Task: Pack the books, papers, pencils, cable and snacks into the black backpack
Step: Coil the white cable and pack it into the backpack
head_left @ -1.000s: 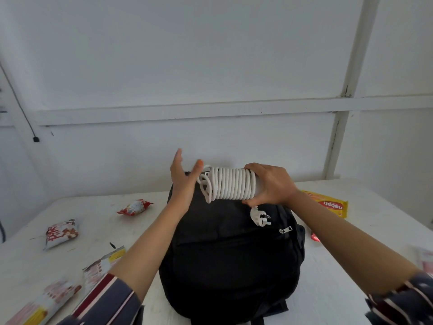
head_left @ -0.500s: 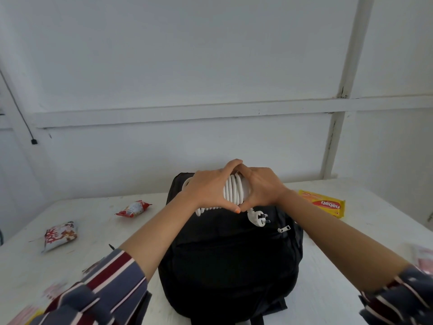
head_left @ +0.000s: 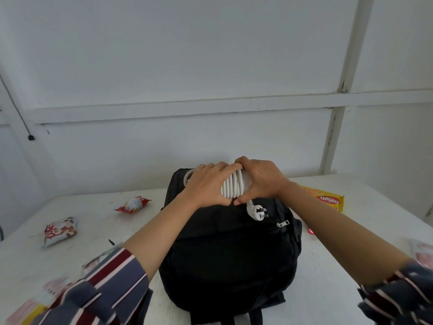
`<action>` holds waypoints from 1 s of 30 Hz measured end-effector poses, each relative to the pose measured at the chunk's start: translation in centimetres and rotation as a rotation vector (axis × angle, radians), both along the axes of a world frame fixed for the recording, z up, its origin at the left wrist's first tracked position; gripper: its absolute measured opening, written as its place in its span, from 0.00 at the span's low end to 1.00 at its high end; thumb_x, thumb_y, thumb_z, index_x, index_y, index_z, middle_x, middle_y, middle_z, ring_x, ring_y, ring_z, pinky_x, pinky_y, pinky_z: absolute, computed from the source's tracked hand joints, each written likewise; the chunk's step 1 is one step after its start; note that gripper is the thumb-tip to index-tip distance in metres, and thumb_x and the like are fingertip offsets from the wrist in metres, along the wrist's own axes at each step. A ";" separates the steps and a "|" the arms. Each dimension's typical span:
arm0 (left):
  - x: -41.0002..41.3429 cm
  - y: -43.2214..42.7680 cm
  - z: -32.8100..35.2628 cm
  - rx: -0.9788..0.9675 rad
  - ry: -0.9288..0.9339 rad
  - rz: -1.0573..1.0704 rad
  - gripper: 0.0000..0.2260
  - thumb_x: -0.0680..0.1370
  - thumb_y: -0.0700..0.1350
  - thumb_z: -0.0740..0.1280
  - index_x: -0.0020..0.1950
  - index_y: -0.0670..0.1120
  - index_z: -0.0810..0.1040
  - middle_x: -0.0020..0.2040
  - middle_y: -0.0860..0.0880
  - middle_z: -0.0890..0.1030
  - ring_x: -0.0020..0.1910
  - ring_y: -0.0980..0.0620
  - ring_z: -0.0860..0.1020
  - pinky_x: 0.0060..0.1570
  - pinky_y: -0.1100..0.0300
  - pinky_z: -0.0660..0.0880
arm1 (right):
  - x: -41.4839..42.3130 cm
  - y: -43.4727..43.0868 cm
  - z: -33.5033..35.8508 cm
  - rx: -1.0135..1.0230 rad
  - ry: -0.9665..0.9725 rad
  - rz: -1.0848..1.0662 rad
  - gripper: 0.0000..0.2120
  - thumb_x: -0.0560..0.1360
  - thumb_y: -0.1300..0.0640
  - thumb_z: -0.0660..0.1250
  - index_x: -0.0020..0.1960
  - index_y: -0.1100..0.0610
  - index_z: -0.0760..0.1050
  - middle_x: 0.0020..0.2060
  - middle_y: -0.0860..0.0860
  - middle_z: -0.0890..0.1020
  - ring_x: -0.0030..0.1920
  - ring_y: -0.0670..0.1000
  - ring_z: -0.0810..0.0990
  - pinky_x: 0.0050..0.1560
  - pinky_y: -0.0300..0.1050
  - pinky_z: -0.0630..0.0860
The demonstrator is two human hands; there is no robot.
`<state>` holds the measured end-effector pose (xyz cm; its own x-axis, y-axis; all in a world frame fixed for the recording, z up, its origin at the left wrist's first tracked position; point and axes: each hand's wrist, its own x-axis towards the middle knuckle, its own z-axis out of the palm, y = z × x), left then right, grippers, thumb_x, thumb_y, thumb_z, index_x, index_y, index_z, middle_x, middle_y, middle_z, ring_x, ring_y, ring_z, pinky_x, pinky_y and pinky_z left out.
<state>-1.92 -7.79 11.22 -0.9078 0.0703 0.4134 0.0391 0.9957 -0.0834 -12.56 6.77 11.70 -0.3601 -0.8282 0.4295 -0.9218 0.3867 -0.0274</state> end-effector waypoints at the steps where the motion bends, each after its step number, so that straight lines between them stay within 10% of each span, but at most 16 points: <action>1: 0.0 0.0 0.0 0.014 0.000 0.003 0.37 0.66 0.59 0.71 0.72 0.55 0.60 0.63 0.51 0.72 0.56 0.49 0.74 0.55 0.55 0.67 | -0.1 0.0 0.2 0.021 -0.043 0.010 0.44 0.56 0.36 0.77 0.62 0.58 0.66 0.47 0.50 0.79 0.44 0.52 0.78 0.42 0.41 0.70; 8: 0.3 0.1 0.1 0.053 0.043 0.021 0.36 0.65 0.55 0.71 0.70 0.56 0.61 0.59 0.51 0.75 0.51 0.49 0.76 0.50 0.58 0.67 | -1.0 0.6 1.2 -0.192 -0.649 0.121 0.21 0.64 0.52 0.78 0.55 0.51 0.77 0.50 0.46 0.78 0.53 0.46 0.76 0.57 0.40 0.70; 30: 0.6 0.0 0.4 0.132 0.015 -0.009 0.33 0.67 0.55 0.72 0.69 0.54 0.64 0.57 0.50 0.76 0.48 0.51 0.76 0.44 0.62 0.63 | -1.4 0.8 1.6 -0.300 -0.675 0.282 0.19 0.62 0.60 0.79 0.50 0.59 0.78 0.47 0.50 0.81 0.51 0.46 0.79 0.58 0.38 0.73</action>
